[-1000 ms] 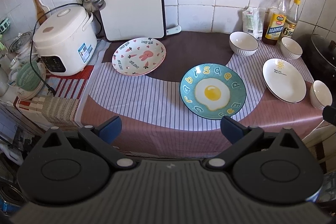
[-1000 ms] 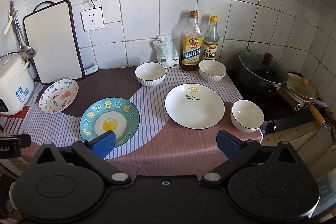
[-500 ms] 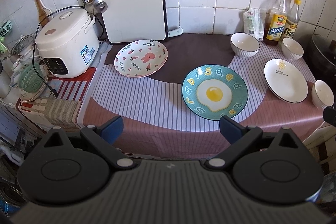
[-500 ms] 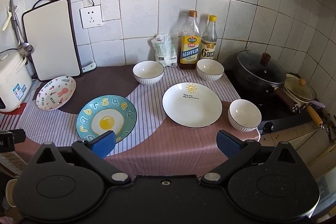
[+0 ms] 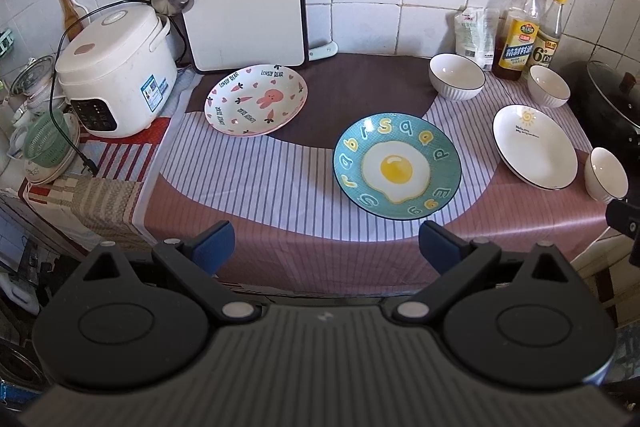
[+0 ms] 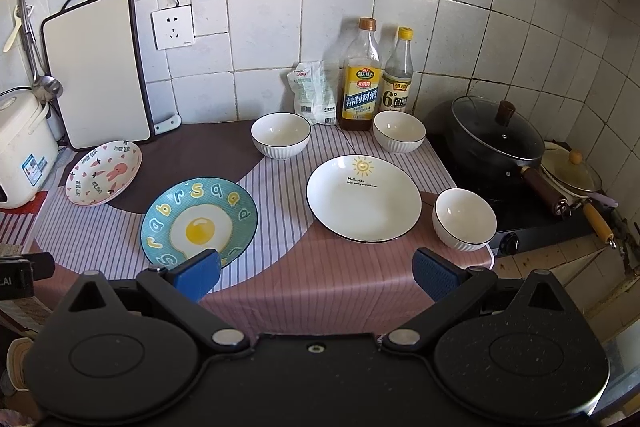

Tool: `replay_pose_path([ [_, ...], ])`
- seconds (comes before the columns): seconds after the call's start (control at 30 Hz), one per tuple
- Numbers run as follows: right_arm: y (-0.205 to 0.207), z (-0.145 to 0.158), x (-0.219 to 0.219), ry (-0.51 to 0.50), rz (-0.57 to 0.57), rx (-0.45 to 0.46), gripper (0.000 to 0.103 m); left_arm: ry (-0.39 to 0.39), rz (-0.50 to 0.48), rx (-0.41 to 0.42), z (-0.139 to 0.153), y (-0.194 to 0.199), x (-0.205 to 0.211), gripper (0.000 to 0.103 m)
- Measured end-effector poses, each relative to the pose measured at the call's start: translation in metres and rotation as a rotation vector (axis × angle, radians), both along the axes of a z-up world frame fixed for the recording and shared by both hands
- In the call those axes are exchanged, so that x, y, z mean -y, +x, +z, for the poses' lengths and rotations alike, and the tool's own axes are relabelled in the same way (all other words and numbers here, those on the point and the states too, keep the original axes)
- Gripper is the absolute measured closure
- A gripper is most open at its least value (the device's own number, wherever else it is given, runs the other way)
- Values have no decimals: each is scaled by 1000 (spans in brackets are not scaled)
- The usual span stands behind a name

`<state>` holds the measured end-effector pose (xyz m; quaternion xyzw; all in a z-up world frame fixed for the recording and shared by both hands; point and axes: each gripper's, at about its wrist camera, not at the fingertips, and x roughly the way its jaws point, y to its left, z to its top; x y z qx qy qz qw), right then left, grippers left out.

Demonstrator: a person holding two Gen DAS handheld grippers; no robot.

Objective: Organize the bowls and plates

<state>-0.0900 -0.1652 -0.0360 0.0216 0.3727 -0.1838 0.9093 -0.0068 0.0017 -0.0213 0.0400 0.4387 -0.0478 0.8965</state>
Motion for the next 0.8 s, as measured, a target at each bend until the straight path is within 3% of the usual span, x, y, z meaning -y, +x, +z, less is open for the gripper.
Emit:
replay_pose_path([
  [0.33,-3,0,8,6,-59,26,0,-10,-18,-6,-5,-2,2,3],
  [0.8,1,-7,8,15,-52,1,0,-14,-35,7,-8,-4,3,2],
])
